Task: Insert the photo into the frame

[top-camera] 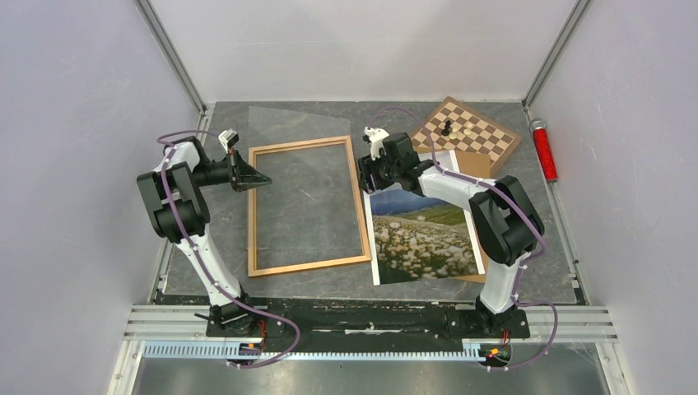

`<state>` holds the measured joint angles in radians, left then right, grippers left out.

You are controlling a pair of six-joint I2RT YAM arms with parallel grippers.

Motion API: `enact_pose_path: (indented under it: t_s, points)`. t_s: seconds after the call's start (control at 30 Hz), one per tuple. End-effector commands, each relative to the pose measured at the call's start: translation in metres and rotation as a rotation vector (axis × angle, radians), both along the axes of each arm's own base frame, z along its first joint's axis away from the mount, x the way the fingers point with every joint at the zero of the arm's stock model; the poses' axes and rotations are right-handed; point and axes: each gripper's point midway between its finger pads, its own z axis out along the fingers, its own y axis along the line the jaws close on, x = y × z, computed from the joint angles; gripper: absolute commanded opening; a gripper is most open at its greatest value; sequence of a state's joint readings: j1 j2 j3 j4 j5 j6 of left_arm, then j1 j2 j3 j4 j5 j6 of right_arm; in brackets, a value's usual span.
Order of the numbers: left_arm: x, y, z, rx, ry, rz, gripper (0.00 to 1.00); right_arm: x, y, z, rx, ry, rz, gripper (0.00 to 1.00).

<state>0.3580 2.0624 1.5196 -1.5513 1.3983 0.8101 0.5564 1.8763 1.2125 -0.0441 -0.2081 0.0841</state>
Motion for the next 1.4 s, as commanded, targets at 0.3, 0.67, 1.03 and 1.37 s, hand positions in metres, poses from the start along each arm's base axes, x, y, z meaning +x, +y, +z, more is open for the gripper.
enact_pose_path:
  t_s: [0.3, 0.67, 1.03, 1.37]
  points:
    - [0.01, -0.019, 0.017, -0.074, -0.04, -0.015, 0.02, 0.011, -0.004, 0.034, 0.025, -0.104, 0.0, 0.58]
    - [0.039, -0.025, 0.045, -0.123, 0.043, -0.019, 0.02, 0.016, -0.017, 0.053, 0.005, -0.164, -0.033, 0.58]
    - [0.056, -0.056, 0.078, -0.148, 0.032, -0.097, 0.02, 0.011, -0.025, 0.062, 0.002, -0.19, -0.045, 0.58]
    - [0.08, -0.063, 0.094, -0.088, 0.029, -0.134, 0.02, 0.014, -0.035, 0.082, 0.023, -0.245, -0.069, 0.58]
